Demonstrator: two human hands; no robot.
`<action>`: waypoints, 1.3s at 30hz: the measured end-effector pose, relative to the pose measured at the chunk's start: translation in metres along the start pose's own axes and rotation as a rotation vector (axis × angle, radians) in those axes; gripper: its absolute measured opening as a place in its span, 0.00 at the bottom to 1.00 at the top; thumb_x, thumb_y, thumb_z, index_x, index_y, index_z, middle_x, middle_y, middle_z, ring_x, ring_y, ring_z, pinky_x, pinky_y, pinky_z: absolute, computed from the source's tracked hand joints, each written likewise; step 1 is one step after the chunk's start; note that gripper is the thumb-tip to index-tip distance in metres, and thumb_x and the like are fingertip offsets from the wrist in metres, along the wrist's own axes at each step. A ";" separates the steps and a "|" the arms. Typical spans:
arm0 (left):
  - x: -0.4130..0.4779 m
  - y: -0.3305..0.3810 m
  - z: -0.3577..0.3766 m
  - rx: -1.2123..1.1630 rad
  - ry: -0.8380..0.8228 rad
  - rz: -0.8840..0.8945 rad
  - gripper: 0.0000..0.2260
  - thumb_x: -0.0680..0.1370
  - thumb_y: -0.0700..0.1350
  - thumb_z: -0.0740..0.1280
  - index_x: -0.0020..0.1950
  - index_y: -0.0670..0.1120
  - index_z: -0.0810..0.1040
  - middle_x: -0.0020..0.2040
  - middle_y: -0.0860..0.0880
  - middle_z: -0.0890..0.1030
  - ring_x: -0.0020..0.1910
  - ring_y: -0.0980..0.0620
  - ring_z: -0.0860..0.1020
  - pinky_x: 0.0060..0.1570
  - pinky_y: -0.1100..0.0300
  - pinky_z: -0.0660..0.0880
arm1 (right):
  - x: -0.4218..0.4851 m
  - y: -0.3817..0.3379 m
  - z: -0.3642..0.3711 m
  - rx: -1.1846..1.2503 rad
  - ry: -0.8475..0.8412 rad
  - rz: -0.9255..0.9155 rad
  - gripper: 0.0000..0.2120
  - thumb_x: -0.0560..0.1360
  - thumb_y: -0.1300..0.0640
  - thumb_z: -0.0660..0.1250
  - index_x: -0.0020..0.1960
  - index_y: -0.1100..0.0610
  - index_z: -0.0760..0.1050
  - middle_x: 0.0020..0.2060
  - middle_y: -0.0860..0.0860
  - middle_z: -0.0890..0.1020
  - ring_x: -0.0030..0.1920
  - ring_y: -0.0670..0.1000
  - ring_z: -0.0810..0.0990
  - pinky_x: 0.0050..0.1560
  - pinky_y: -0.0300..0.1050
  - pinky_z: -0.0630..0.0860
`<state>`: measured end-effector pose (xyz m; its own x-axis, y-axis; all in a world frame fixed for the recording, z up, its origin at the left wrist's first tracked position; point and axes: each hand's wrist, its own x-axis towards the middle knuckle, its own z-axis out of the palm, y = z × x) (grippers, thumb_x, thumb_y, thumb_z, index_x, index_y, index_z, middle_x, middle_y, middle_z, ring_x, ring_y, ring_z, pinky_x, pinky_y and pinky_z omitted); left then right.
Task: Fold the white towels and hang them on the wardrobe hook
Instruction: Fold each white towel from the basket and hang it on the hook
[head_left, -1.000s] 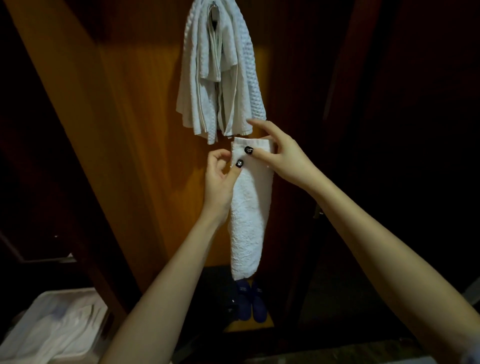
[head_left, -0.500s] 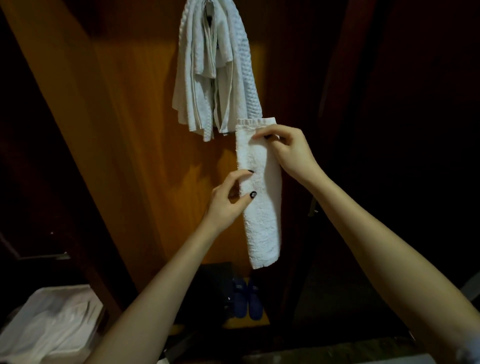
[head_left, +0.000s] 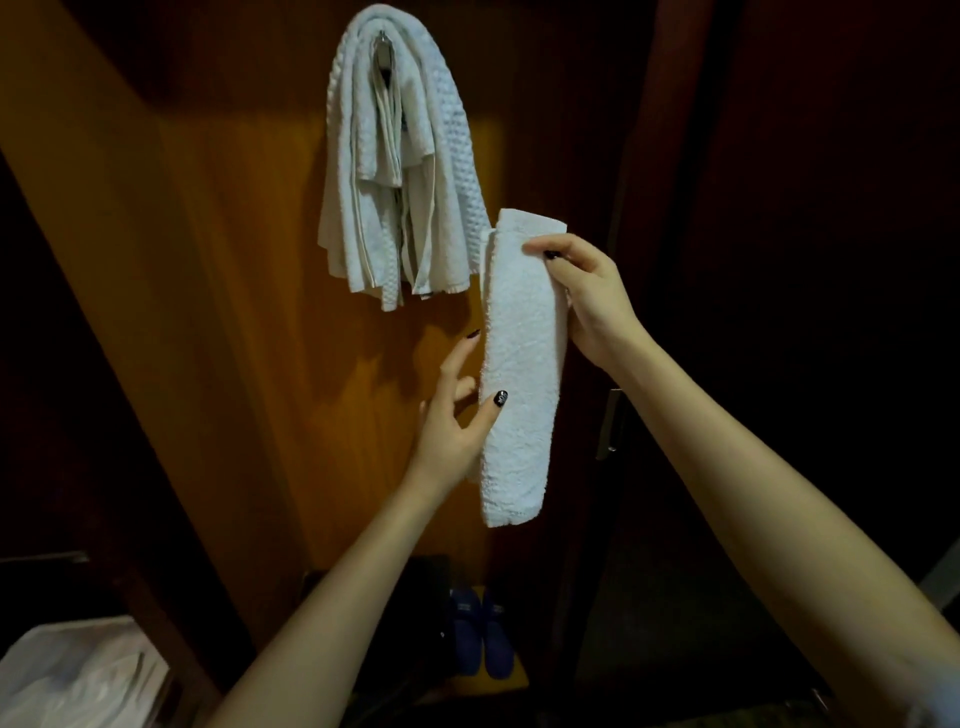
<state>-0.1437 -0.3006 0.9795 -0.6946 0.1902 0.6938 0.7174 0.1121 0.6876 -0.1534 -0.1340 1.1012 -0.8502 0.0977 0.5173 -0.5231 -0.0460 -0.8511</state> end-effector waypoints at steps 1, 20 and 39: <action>0.000 0.001 0.001 0.030 -0.016 0.017 0.31 0.77 0.46 0.68 0.66 0.76 0.57 0.68 0.64 0.71 0.58 0.62 0.77 0.61 0.61 0.73 | 0.002 -0.001 -0.003 0.030 0.017 0.021 0.14 0.79 0.66 0.59 0.46 0.54 0.81 0.49 0.48 0.80 0.44 0.44 0.80 0.40 0.37 0.76; 0.016 0.008 0.016 0.078 0.072 -0.083 0.14 0.71 0.45 0.75 0.33 0.46 0.71 0.37 0.50 0.73 0.35 0.59 0.69 0.35 0.66 0.64 | -0.001 0.004 -0.046 0.250 0.199 0.184 0.14 0.80 0.67 0.56 0.50 0.57 0.79 0.50 0.53 0.79 0.45 0.49 0.80 0.41 0.45 0.76; -0.001 -0.023 -0.013 0.116 -0.232 -0.266 0.11 0.71 0.44 0.74 0.42 0.53 0.72 0.45 0.55 0.74 0.42 0.59 0.74 0.39 0.63 0.71 | -0.005 0.028 -0.051 0.154 0.307 0.154 0.16 0.80 0.68 0.55 0.57 0.55 0.79 0.59 0.53 0.77 0.54 0.51 0.80 0.47 0.43 0.79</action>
<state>-0.1608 -0.3157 0.9658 -0.8366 0.3541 0.4179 0.5239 0.2944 0.7993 -0.1611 -0.0853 1.0700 -0.8744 0.3705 0.3132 -0.4130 -0.2298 -0.8813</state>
